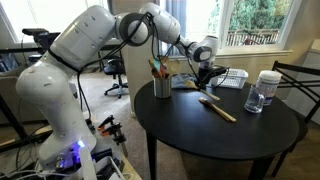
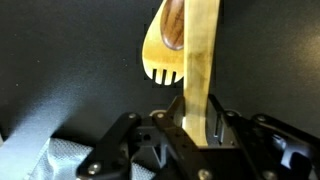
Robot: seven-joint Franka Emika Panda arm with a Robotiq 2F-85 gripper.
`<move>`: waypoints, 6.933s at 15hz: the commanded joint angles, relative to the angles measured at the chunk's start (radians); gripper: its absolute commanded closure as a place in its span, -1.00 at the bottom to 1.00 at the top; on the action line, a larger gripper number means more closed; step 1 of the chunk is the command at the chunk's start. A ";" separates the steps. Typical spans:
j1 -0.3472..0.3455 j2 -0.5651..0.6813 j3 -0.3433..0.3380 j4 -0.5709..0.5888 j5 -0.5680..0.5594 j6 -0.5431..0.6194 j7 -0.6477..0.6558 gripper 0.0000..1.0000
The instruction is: Put the wooden spatula in the silver holder.
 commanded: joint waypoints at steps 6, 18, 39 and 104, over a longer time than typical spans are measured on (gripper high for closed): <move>-0.083 -0.063 0.062 -0.102 0.181 0.172 -0.026 0.80; -0.177 -0.314 0.168 -0.428 0.388 0.319 -0.310 0.81; -0.009 -0.612 -0.089 -0.704 1.159 -0.006 -0.800 0.81; 0.051 -0.169 -0.154 -0.182 0.916 -0.665 -0.531 -1.00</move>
